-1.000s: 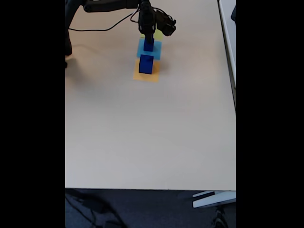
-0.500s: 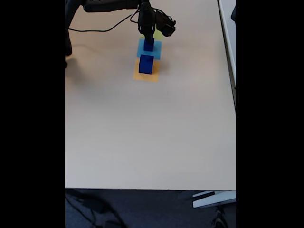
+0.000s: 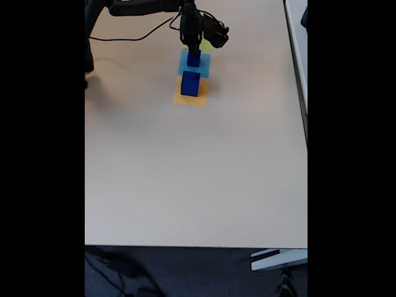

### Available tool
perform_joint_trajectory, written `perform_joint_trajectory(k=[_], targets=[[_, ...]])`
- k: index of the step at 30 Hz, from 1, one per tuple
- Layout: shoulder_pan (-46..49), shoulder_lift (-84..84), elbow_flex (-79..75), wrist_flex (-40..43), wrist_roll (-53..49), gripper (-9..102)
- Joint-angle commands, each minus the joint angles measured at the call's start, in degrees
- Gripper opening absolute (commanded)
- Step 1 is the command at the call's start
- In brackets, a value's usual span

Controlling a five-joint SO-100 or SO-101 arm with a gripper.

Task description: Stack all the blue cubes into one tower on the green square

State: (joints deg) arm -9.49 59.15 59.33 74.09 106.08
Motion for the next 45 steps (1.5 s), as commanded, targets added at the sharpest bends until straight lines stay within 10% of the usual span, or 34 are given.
perform_joint_trajectory(k=[1, 45], targets=[[-0.4, 5.2, -0.4, -1.0, 0.7, 3], [-0.9, 5.2, -0.5, -1.0, 0.5, 18]])
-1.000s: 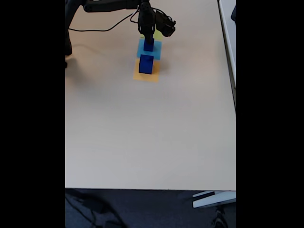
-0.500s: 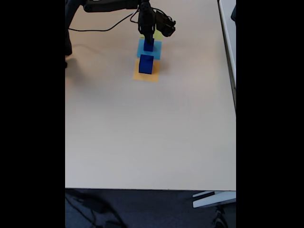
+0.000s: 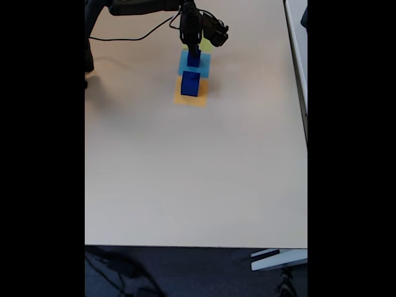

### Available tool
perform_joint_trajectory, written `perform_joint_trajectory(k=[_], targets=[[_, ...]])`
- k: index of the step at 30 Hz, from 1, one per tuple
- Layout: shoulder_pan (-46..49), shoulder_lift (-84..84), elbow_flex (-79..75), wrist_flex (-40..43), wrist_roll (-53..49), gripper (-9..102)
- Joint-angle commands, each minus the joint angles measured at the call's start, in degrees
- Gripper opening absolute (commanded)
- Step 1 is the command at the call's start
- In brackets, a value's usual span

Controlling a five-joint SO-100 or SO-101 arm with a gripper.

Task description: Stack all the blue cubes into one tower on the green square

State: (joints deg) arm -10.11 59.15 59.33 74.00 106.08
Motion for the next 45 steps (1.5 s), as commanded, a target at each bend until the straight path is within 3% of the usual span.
perform_joint_trajectory(k=[1, 30, 45], targets=[[-0.3, 5.2, -0.5, -0.9, 0.5, 19], [-0.4, 3.1, -11.8, 1.1, -0.9, 27], [4.8, 3.3, -19.1, 0.5, -11.2, 31]])
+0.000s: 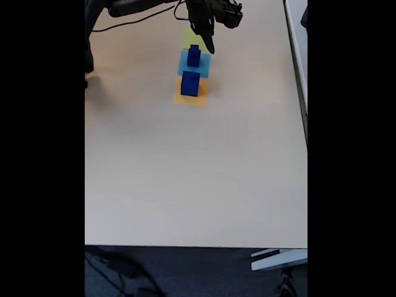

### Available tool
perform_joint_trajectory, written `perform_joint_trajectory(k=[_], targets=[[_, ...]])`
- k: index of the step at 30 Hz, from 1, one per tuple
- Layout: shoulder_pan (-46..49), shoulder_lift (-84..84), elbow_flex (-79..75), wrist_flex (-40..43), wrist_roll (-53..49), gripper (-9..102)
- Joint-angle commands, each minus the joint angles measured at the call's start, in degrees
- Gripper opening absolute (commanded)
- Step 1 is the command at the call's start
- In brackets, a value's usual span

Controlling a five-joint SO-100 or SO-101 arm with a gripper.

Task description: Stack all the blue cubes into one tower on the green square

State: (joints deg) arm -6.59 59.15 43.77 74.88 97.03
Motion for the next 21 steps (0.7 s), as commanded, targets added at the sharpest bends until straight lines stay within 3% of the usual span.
perform_joint_trajectory(k=[1, 21], targets=[[1.8, 3.7, -3.0, -0.4, -2.8, 31], [9.1, 14.0, 14.2, -2.9, -11.1, 25]])
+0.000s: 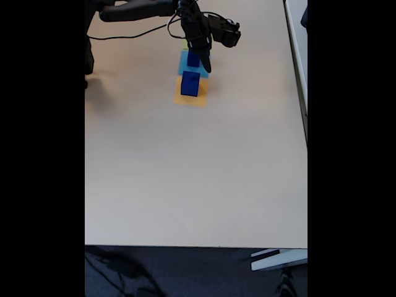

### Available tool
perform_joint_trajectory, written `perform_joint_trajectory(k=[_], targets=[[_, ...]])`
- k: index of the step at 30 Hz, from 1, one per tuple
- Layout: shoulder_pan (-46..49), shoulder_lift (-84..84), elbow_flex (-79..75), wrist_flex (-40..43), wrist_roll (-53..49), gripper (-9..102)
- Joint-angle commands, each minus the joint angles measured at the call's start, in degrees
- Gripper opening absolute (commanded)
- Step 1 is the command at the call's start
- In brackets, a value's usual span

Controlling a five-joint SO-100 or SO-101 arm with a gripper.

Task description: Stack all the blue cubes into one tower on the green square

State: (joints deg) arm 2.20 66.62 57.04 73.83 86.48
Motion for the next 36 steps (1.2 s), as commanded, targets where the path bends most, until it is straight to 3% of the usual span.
perform_joint_trajectory(k=[1, 36], targets=[[0.3, 7.0, 2.3, -2.5, -0.5, 25], [2.2, 15.2, 25.6, -15.0, -3.1, 23]])
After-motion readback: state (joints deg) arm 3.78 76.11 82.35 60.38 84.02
